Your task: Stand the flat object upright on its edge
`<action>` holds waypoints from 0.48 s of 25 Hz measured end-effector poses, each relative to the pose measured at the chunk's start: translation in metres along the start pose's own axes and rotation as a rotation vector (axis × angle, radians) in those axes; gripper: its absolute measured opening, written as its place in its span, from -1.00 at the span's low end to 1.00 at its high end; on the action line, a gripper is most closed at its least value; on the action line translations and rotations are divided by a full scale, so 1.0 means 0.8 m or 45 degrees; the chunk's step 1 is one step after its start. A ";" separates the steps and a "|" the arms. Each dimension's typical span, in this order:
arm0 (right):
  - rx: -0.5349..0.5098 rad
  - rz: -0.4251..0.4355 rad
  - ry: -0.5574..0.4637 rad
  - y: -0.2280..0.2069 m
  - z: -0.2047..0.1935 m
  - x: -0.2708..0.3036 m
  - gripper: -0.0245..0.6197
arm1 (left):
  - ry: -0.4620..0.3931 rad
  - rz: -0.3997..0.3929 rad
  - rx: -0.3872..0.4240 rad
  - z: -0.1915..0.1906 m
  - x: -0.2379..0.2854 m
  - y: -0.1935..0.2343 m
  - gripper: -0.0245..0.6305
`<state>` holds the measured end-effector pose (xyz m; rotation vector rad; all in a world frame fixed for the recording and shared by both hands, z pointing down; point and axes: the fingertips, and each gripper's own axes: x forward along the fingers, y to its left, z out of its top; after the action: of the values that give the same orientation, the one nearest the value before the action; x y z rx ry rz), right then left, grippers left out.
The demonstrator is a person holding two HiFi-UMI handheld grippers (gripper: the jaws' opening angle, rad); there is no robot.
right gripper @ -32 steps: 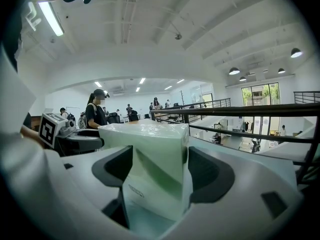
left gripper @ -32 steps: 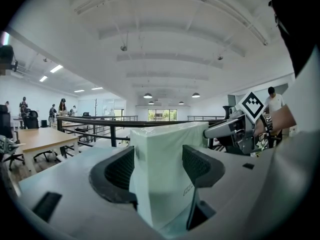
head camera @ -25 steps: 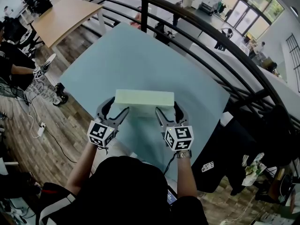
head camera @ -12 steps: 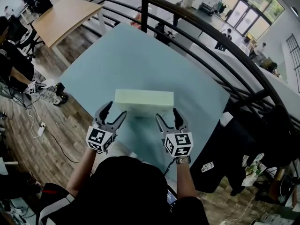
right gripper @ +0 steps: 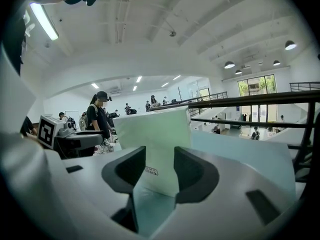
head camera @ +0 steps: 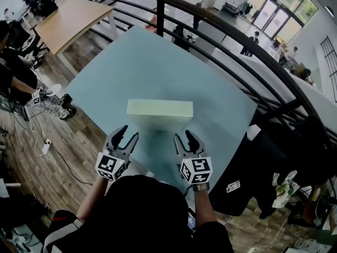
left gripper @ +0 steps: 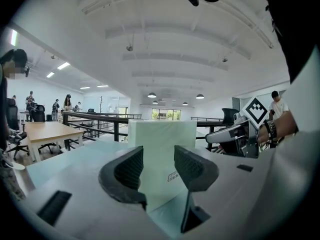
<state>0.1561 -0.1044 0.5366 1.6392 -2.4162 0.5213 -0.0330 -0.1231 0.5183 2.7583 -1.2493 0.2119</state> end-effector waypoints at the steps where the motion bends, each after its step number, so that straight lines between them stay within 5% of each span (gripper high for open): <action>1: 0.007 0.002 -0.010 0.003 0.001 -0.002 -0.40 | -0.006 0.000 -0.001 0.002 -0.001 -0.004 -0.34; 6: 0.004 0.006 -0.066 0.020 0.010 -0.012 -0.87 | -0.012 0.008 0.045 0.007 -0.003 -0.019 -0.42; 12: 0.029 0.083 -0.094 0.052 0.020 -0.015 -0.90 | -0.060 0.026 0.023 0.025 -0.007 -0.024 -0.70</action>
<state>0.1228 -0.0867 0.5097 1.6208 -2.5332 0.5087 -0.0202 -0.1094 0.4967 2.7826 -1.2934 0.1612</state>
